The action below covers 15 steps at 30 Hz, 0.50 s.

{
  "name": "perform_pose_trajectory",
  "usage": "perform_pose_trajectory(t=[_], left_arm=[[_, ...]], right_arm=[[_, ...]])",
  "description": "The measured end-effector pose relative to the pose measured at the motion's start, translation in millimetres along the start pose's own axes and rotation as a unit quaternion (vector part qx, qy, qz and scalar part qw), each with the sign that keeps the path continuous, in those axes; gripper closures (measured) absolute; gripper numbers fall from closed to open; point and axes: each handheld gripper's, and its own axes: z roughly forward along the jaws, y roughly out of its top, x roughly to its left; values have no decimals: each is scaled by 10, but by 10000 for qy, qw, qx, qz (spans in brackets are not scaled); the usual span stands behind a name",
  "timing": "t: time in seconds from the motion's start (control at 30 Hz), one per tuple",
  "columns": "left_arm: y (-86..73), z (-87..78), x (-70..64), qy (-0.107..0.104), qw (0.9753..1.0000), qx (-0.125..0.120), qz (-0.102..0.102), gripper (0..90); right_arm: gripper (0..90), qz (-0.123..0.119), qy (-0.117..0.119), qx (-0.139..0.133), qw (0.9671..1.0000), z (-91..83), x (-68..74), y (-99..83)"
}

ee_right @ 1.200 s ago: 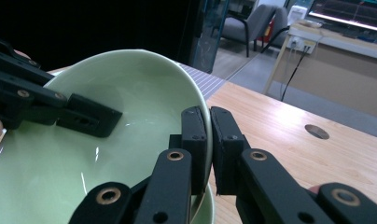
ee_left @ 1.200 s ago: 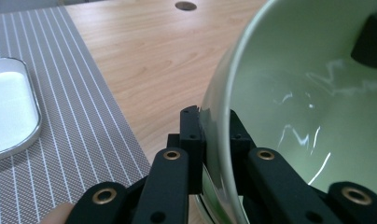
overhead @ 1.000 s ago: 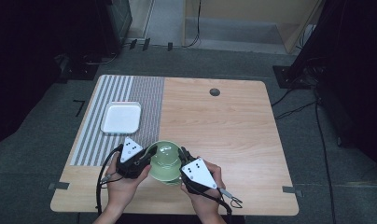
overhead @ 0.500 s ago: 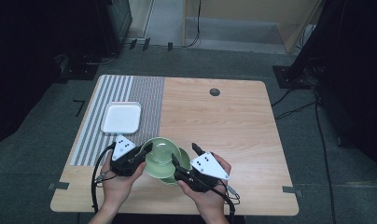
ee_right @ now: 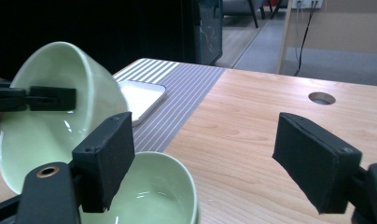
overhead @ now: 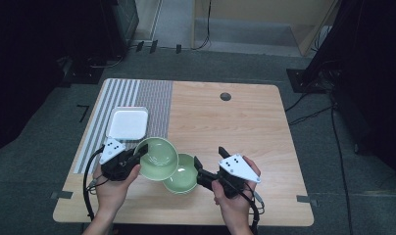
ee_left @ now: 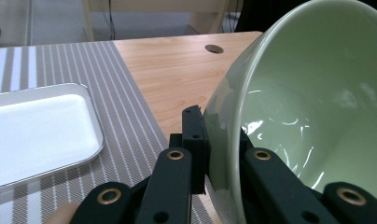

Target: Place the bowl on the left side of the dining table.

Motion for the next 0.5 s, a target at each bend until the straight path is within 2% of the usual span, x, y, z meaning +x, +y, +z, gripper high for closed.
perform_pose_trajectory(t=[0.17, 0.27, 0.5], left_arm=[[4, -28, 81, 101, 9999, -31, -33, 849], [6, -37, 109, 78, 9999, -53, -70, 849], [6, -62, 208, 168, 9997, -86, -133, 849]], right_arm=[[186, -12, -129, 93, 9999, 37, -115, -51], [186, -11, -204, 155, 9997, 70, -174, -89], [182, -15, -313, 255, 9992, 125, -275, -153]])
